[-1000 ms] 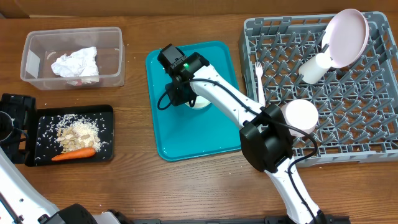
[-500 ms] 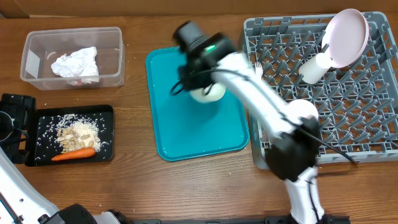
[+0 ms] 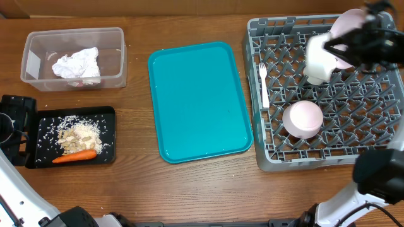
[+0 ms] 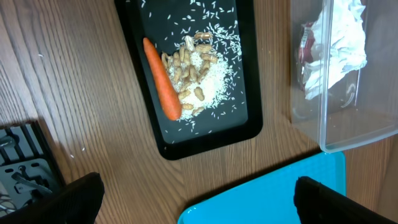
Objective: Sort waste into correct bins and load items into the dishwasher rack
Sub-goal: 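Lower the white bowl into the rack and open the right gripper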
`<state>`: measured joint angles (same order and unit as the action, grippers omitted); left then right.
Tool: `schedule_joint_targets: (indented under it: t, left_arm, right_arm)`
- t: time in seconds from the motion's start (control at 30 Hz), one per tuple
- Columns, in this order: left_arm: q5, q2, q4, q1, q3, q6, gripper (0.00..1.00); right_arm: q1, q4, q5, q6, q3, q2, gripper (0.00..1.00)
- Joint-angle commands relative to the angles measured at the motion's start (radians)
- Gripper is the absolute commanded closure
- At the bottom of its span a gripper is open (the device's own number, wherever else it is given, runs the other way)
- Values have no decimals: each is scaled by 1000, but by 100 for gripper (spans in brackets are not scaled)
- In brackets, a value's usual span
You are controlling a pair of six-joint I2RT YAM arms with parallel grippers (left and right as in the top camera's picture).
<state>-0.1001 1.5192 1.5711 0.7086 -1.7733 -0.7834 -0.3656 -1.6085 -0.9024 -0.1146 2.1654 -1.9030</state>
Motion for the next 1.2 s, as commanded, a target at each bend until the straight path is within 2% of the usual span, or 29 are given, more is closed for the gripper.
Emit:
schedule_joint_targets:
  t: [0.0, 0.2, 0.43, 0.83, 1.17]
  left_arm:
    - [6, -1, -2, -2, 5, -10, 0]
    - [6, -1, -2, -2, 5, -10, 0]
    - [6, -1, -2, -2, 5, -10, 0]
    - [6, -1, -2, -2, 5, -10, 0]
    - [6, -1, -2, -2, 5, -10, 0]
  right_arm:
    - [-153, -76, -276, -286, -117, -1, 96]
    - [-294, -58, -385, -399, -345, -2, 96]
    - [-359, 55, -424, -417, -531, -5, 96]
    - [-363, 245, -370, -406, -551, -7, 96]
    - [-363, 347, -402, -406, -551, -14, 96]
